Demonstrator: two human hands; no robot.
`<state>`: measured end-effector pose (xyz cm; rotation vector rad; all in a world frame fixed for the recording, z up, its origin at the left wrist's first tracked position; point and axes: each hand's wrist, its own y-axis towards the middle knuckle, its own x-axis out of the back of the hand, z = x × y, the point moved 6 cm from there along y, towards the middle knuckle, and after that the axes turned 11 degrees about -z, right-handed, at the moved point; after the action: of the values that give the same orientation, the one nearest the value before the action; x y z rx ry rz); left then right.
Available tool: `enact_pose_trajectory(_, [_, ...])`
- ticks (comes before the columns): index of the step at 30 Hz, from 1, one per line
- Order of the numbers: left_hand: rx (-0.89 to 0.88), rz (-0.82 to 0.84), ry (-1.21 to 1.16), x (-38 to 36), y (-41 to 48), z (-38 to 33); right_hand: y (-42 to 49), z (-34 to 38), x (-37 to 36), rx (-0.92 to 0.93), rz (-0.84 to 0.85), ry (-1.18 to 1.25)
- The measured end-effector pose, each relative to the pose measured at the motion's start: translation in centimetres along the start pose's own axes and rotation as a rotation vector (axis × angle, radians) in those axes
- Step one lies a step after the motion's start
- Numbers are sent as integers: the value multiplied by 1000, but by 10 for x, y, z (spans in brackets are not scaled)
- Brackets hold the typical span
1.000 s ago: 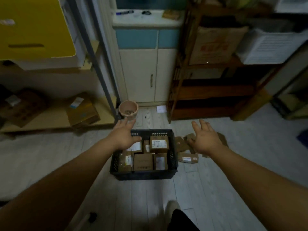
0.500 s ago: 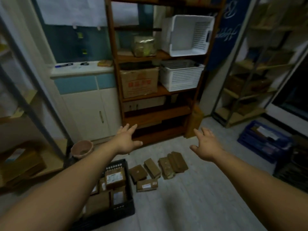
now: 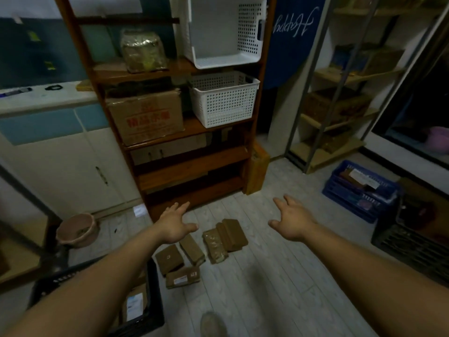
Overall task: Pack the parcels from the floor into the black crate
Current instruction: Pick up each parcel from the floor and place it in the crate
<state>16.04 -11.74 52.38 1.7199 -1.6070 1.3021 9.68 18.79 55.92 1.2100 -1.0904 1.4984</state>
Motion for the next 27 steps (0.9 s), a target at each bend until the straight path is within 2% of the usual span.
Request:
enact_pose_trajectory(8, [86,85,-38,-37,139,-18,130,-25,-29,-22,120,13])
enact_pose_trajectory(15, [173,104,-78,-71,223,-23,235,-64,-67,-28,216,20])
enact_pose_trajectory(20, [346,116,-75,-129,262,-3,321,-74,-138,107,337,27])
enact_pose_trajectory(23, [450,21,-32,-161,285,5,373,-77,-195,178,434,67])
enact_pose_trajectory(27, [630,11,-177,-229,317,11,423,-90,-282,219,548,113])
